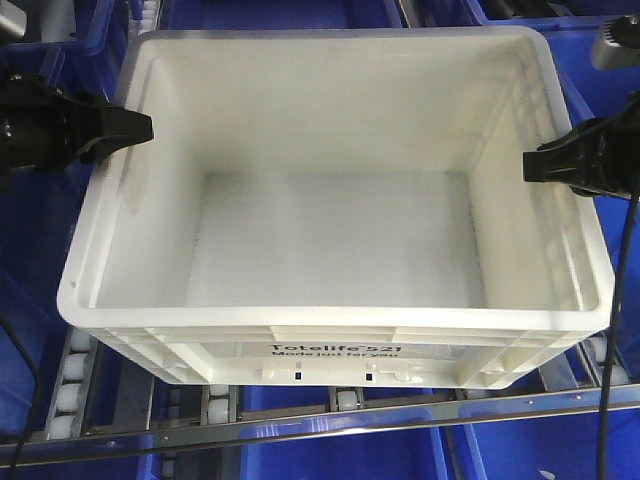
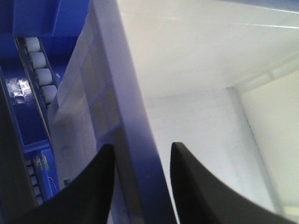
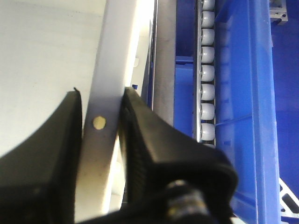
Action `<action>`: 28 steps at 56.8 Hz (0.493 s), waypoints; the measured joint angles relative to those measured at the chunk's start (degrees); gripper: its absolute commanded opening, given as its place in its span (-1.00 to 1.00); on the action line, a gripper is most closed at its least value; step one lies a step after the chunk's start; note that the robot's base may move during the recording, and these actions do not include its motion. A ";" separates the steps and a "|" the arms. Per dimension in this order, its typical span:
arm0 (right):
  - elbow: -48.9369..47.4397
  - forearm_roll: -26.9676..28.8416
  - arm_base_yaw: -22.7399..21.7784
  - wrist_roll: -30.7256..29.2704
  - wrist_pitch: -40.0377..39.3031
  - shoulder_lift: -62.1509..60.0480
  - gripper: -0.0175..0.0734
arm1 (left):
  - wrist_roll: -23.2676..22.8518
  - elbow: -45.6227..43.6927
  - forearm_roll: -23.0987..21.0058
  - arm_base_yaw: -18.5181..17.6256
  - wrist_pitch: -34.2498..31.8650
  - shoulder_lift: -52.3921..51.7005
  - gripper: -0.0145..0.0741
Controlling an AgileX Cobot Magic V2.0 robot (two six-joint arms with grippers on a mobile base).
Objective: Move bin from left to right shelf
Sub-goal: 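Hold the tote above the roller shelf while the base aligns, then push the tote forward onto the rollers with both grippers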
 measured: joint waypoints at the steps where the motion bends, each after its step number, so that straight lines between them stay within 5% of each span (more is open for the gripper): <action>1: 0.00 -0.13 0.00 0.00 0.00 0.00 -0.62 | 0.00 0.00 0.00 0.00 0.00 0.00 -0.68; 28: 0.00 -2.87 0.00 -0.17 -2.95 0.00 -0.62 | 0.00 0.00 1.93 -0.13 1.99 0.00 -0.68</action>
